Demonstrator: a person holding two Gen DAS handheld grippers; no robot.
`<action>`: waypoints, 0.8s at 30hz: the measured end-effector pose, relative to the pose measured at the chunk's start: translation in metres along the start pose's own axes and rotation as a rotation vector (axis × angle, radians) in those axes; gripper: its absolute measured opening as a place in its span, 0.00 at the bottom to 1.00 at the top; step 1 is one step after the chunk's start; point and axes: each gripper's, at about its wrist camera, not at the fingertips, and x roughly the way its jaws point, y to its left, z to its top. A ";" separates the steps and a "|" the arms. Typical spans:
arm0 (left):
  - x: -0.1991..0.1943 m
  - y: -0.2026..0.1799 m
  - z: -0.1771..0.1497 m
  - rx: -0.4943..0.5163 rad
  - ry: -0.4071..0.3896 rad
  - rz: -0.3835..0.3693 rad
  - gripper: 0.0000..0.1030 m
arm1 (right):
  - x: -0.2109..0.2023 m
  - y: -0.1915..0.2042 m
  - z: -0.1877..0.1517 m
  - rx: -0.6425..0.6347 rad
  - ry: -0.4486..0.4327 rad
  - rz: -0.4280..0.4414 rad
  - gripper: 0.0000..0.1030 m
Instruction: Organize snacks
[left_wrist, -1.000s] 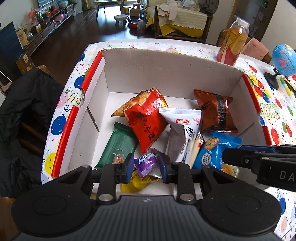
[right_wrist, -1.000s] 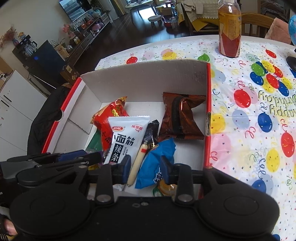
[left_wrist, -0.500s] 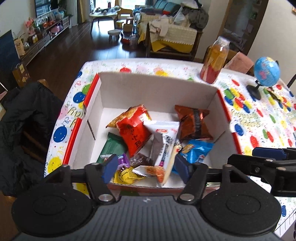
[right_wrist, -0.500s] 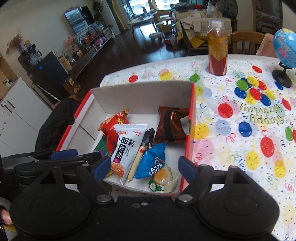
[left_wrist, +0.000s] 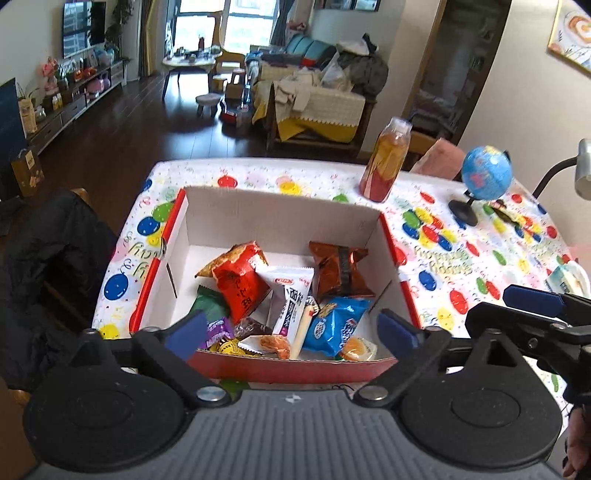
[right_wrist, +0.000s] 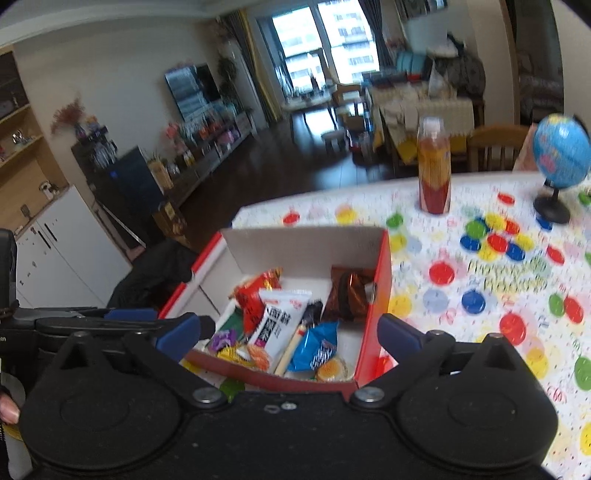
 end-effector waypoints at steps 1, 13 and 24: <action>-0.004 0.000 -0.001 -0.003 -0.006 -0.001 0.98 | -0.003 0.001 -0.002 -0.001 -0.015 -0.006 1.00; -0.043 -0.007 -0.011 -0.002 -0.050 0.041 0.98 | -0.036 0.012 -0.017 -0.033 -0.101 -0.055 1.00; -0.057 -0.014 -0.018 -0.003 -0.070 0.057 0.98 | -0.048 0.020 -0.025 -0.053 -0.152 -0.090 1.00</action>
